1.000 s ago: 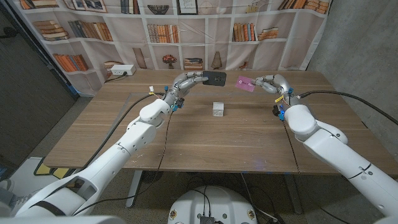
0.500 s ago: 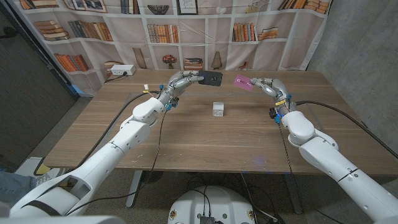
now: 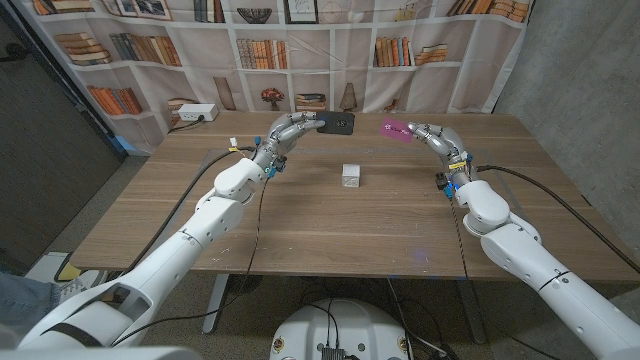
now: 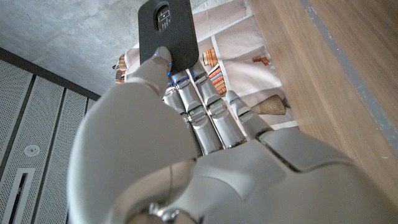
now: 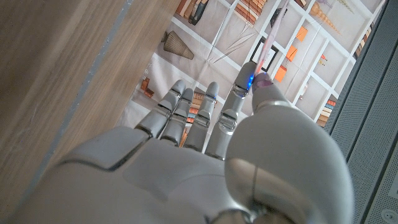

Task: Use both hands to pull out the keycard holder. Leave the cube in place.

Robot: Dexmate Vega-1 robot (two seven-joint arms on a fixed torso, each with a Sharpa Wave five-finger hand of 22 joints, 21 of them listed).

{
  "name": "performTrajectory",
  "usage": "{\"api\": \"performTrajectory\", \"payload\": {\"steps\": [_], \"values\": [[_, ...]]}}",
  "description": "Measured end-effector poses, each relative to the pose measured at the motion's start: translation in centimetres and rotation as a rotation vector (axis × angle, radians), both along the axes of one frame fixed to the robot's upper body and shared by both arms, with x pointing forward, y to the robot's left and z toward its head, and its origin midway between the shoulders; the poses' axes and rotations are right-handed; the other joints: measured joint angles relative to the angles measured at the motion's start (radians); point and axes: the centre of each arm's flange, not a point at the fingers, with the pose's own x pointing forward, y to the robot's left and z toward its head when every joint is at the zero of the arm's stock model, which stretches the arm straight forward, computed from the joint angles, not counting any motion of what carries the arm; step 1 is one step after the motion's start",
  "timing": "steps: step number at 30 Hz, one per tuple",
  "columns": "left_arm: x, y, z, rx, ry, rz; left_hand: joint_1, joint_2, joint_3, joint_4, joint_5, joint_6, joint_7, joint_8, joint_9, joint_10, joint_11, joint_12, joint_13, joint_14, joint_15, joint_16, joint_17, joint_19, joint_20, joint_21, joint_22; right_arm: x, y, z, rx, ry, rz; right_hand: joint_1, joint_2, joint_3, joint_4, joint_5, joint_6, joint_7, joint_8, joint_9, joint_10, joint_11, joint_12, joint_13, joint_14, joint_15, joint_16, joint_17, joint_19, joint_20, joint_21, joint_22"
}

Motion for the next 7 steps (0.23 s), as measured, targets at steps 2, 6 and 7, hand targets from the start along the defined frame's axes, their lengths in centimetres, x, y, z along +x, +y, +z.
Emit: {"api": "performTrajectory", "payload": {"steps": [2, 6, 7], "values": [[-0.1, 0.08, -0.06, -0.007, -0.003, 0.003, 0.0, 0.0, 0.0, 0.0, 0.0, 0.0, 0.0, 0.0, 0.0, 0.0, 0.0, 0.002, 0.0, 0.0, 0.0, 0.0, 0.0, 0.0, 0.0, 0.0, 0.0, 0.24, 0.0, -0.25, 0.004, 0.004, 0.003, 0.001, 0.001, -0.003, -0.003, 0.0, 0.0, 0.0, 0.0, -0.001, 0.0, 0.0, 0.0, -0.001, 0.0, 0.0, 0.0, 0.0, 0.0, 0.0, 0.0, 0.0], [-0.14, 0.19, -0.22, -0.009, -0.001, 0.005, 0.0, 0.0, 0.0, 0.0, 0.0, 0.0, 0.0, 0.0, 0.0, 0.0, 0.0, 0.003, 0.0, 0.0, 0.0, 0.0, 0.0, 0.0, 0.0, 0.0, 0.0, 0.26, 0.06, -0.22, 0.011, -0.001, 0.012, 0.001, 0.001, -0.006, -0.006, 0.0, 0.0, 0.0, 0.0, -0.005, 0.0, 0.0, 0.0, -0.001, 0.0, 0.0, 0.0, 0.0, 0.0, 0.0, 0.0, 0.0], [-0.13, 0.23, -0.24, -0.009, 0.0, 0.006, 0.0, 0.0, 0.0, 0.0, 0.0, 0.0, 0.0, 0.0, 0.001, 0.0, 0.0, 0.003, 0.0, 0.0, 0.0, 0.0, 0.0, 0.0, 0.0, 0.0, 0.0, 0.24, 0.06, -0.19, 0.012, -0.002, 0.014, 0.001, 0.001, -0.006, -0.006, 0.0, 0.0, 0.0, 0.0, -0.005, 0.0, 0.0, 0.0, -0.001, 0.0, 0.0, 0.0, 0.0, 0.0, 0.0, 0.0, 0.0]]}}
